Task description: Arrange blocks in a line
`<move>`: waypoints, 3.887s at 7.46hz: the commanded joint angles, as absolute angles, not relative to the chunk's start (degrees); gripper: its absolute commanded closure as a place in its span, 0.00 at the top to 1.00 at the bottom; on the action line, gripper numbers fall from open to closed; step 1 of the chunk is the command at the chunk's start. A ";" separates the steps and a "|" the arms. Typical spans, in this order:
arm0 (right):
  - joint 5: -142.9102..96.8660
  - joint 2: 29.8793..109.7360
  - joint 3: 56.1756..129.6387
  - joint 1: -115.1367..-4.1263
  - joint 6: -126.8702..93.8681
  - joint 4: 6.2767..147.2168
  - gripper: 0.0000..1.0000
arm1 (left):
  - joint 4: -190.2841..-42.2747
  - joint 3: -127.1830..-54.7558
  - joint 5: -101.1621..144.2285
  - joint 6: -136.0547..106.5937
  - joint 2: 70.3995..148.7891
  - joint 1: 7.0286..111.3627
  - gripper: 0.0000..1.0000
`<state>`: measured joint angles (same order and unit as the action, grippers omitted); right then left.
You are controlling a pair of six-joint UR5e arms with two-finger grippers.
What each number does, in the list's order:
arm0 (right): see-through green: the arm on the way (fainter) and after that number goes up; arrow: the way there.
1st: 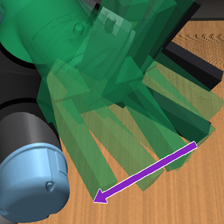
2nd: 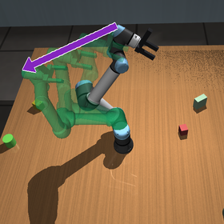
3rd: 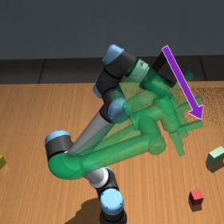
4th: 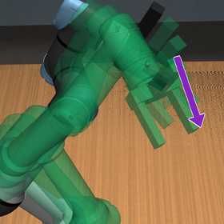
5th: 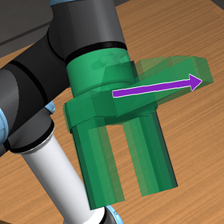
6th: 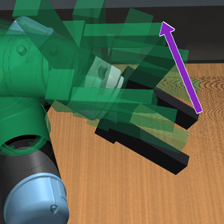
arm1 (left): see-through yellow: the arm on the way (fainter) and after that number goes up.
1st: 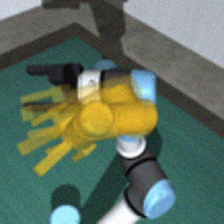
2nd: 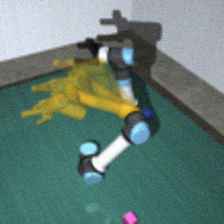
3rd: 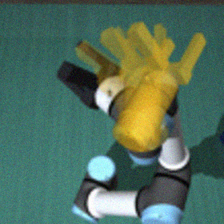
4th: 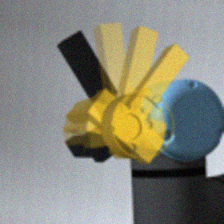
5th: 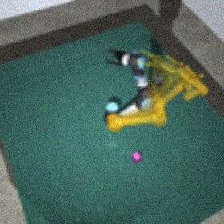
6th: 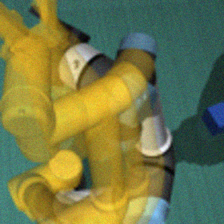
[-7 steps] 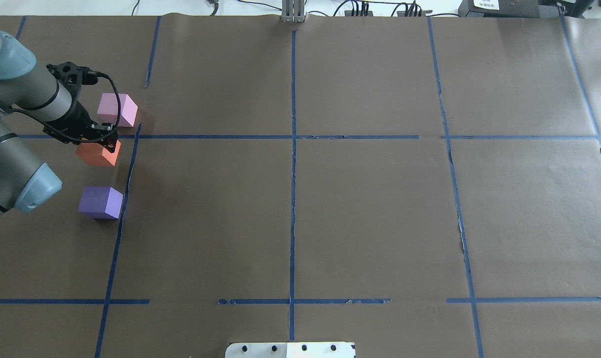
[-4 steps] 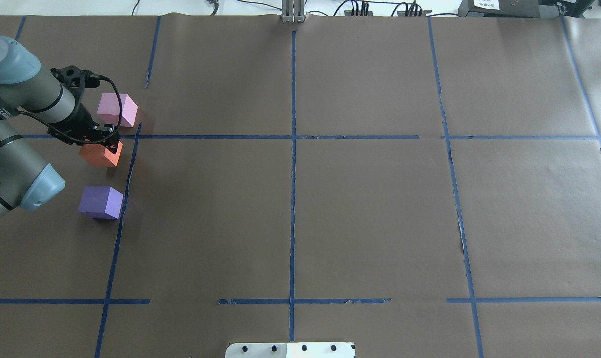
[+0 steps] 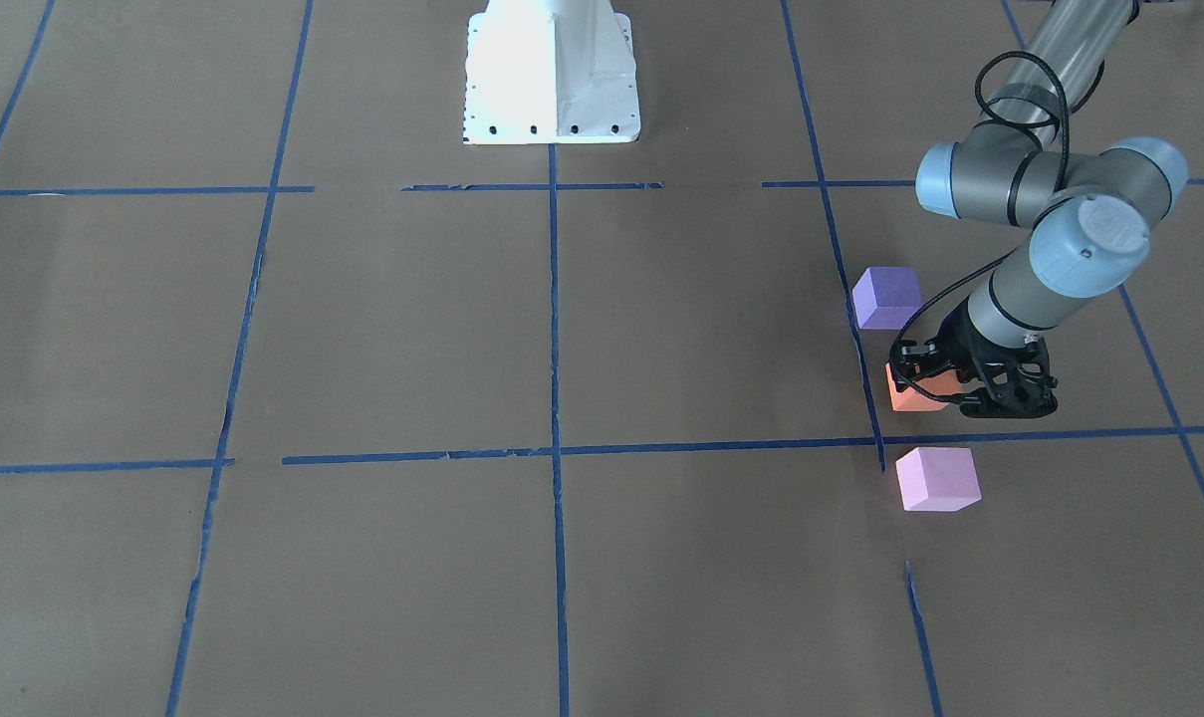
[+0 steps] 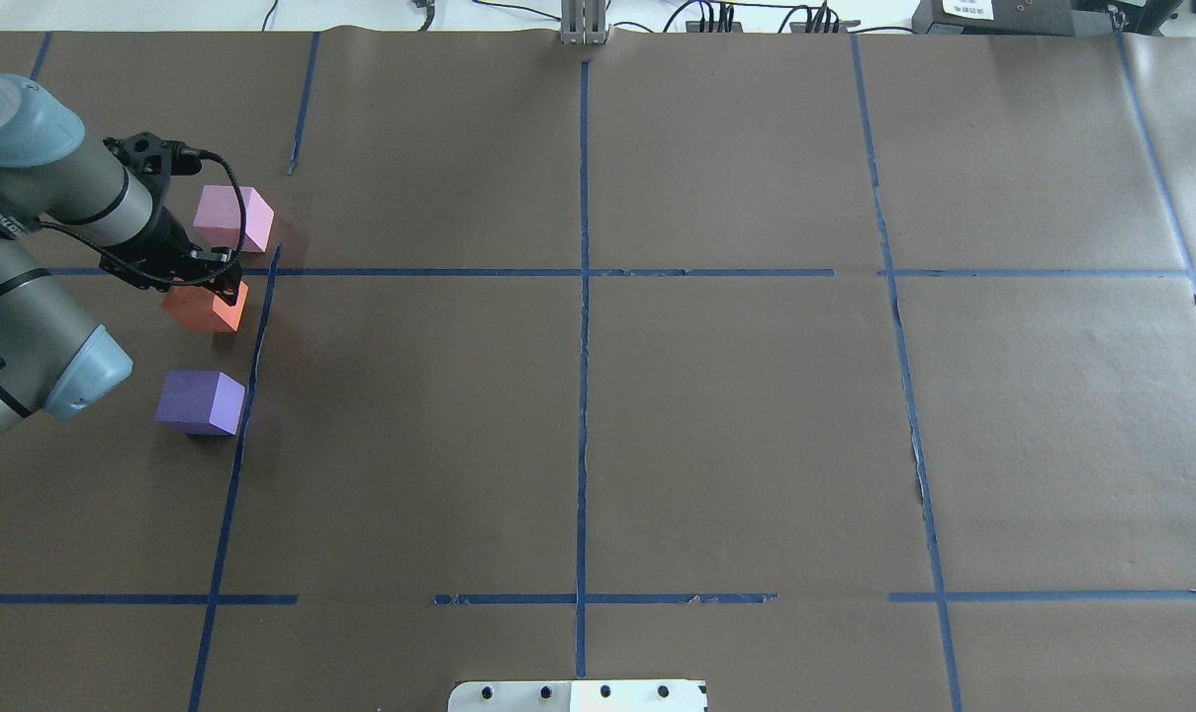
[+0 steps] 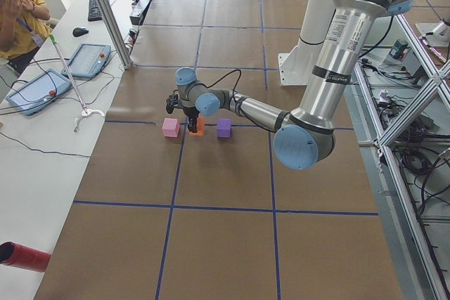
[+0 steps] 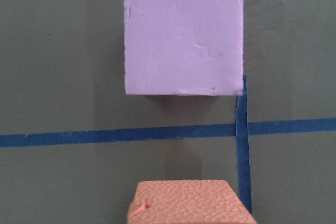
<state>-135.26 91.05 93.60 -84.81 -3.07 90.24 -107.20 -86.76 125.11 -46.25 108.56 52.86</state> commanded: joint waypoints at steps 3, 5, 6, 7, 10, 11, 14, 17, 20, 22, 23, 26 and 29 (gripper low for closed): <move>-135.35 91.05 93.60 -84.81 -3.08 90.26 1.00 | -110.20 -84.64 127.43 -48.08 108.54 52.82 0.24; -135.26 91.05 93.60 -84.81 -3.08 90.26 1.00 | -111.96 -83.51 127.53 -48.08 108.63 52.65 0.30; -135.26 91.05 93.60 -84.81 -3.08 90.18 1.00 | -111.97 -83.50 127.44 -48.08 108.63 52.65 0.39; -135.26 91.05 93.60 -84.81 -3.08 90.26 1.00 | -111.97 -83.50 127.44 -48.08 108.63 52.65 0.53; -135.26 91.05 93.60 -84.81 -3.08 90.26 1.00 | -111.97 -83.50 127.44 -48.08 108.54 52.56 0.99; -135.26 91.05 93.60 -84.81 -3.08 90.26 1.00 | -111.97 -83.84 127.35 -47.99 108.54 52.56 0.99; -135.26 91.05 93.60 -84.81 -3.08 90.26 1.00 | -109.71 -94.96 125.95 -47.29 105.05 54.92 1.00; -135.26 91.05 93.60 -84.81 -3.08 90.18 1.00 | -98.98 -101.33 123.58 -41.93 105.03 60.73 1.00; -135.26 91.05 93.60 -84.81 -3.08 90.26 1.00 | -98.62 -100.82 124.27 -29.69 102.24 65.88 1.00; -135.26 91.05 93.60 -84.81 -3.08 90.18 1.00 | -98.97 -97.40 126.37 -17.38 100.64 72.65 1.00; -135.26 91.05 93.60 -84.81 -3.08 90.26 1.00 | -98.88 -95.73 128.21 -8.79 98.02 76.60 1.00; -135.26 91.05 93.60 -84.81 -3.08 90.26 1.00 | -97.74 -87.13 131.20 1.74 97.73 86.38 0.99; -135.26 91.05 93.60 -84.81 -3.08 90.18 1.00 | -88.33 -87.54 134.38 1.93 97.82 90.17 0.96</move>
<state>-135.26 91.06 93.60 -84.82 -3.08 90.23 -90.78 -87.58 133.49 1.70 97.92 89.17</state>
